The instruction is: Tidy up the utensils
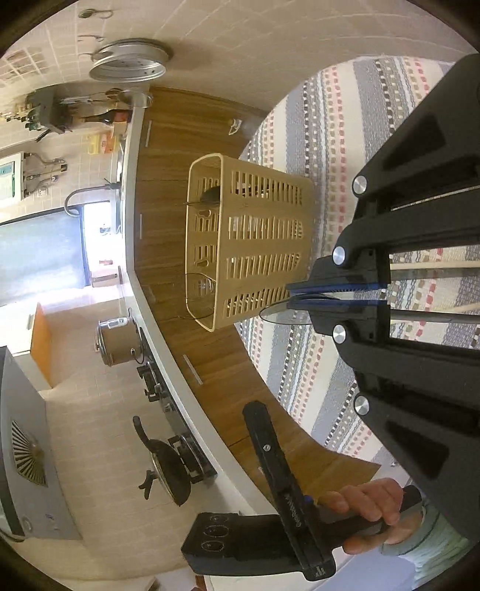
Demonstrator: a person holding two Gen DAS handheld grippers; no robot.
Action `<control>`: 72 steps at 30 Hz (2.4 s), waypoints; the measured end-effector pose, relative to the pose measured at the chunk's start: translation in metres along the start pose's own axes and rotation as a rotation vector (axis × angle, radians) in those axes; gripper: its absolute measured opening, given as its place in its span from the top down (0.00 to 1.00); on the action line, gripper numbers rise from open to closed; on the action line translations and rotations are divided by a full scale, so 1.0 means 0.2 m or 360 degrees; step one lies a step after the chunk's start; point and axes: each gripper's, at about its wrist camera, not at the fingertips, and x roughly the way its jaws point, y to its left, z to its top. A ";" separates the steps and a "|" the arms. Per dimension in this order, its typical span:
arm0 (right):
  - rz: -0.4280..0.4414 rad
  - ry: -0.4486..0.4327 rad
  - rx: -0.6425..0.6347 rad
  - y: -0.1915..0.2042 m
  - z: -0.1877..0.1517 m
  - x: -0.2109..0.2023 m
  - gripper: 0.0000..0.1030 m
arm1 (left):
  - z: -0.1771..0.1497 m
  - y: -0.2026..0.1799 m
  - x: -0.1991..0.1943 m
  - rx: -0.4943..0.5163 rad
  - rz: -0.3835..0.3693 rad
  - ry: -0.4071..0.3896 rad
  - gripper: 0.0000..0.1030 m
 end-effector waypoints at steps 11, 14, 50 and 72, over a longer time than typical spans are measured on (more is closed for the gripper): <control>0.0022 0.0098 0.0242 -0.24 -0.13 0.07 0.98 | -0.15 0.14 0.54 -0.0145 0.0262 0.0526 0.63; 0.0030 0.0113 0.0285 -0.30 -0.16 0.08 0.98 | -0.18 0.10 0.69 -0.0079 0.0447 0.0636 0.79; -0.0294 -0.0787 0.0067 -0.28 0.45 -0.16 0.98 | 0.56 -0.15 -0.01 0.0267 -0.0105 -0.0779 0.97; -0.0546 -0.0968 0.0089 -0.51 0.57 0.22 0.98 | 0.68 -0.08 0.32 0.0260 0.0047 -0.1109 0.97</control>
